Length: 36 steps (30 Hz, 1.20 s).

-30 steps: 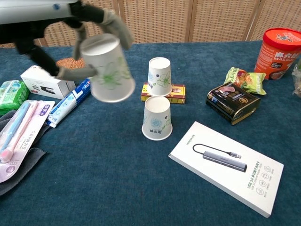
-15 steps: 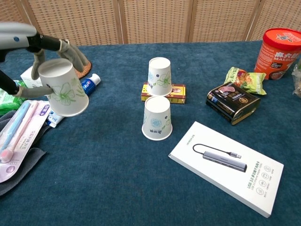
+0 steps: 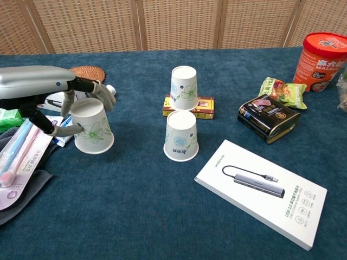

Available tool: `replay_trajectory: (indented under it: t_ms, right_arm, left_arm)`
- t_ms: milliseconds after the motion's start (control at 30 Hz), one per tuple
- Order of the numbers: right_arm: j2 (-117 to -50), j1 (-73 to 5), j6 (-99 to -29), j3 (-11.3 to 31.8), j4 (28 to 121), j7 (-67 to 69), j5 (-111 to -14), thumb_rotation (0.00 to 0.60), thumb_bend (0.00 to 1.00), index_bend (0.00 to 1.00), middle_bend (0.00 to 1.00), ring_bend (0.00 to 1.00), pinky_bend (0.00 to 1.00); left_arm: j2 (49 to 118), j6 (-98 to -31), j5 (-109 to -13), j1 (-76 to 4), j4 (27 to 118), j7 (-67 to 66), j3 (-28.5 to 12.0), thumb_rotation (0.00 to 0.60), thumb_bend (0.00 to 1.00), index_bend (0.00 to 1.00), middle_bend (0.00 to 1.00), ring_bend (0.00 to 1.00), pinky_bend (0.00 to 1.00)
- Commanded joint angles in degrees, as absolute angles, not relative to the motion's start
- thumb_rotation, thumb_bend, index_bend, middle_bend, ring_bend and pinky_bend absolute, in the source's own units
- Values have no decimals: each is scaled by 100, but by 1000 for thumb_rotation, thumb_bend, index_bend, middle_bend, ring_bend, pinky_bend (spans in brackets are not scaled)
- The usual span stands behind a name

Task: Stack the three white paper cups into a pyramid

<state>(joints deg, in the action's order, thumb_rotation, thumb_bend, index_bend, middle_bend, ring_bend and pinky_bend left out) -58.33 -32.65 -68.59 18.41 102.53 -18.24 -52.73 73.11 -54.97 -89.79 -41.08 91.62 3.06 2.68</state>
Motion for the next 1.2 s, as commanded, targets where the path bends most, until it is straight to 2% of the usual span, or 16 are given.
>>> replay_trajectory:
  t_ms: [33,667,1200]
  right_arm:
    - [-5826,-3251,-6866,1835,10241,-1806,-5282,600,485,149,84,0,202]
    - [-5712,-3102,-6889,1819,10172,-1579,-5316,600,484,147,84,0,202]
    - [-5621,-3007,-6864,1818,10132,-1440,-5319,600,484,143,83,0,196]
  left_arm:
    - [7500,-5362,-8902,-4178,9003,300,190,600,536,477,209,241,528]
    - [8571,-5091,-8821,-4459,8179,182,-48,600,535,474,207,234,521]
    - [8964,-5251,-8903,-4511,7843,372,-90,600,535,467,191,226,512]
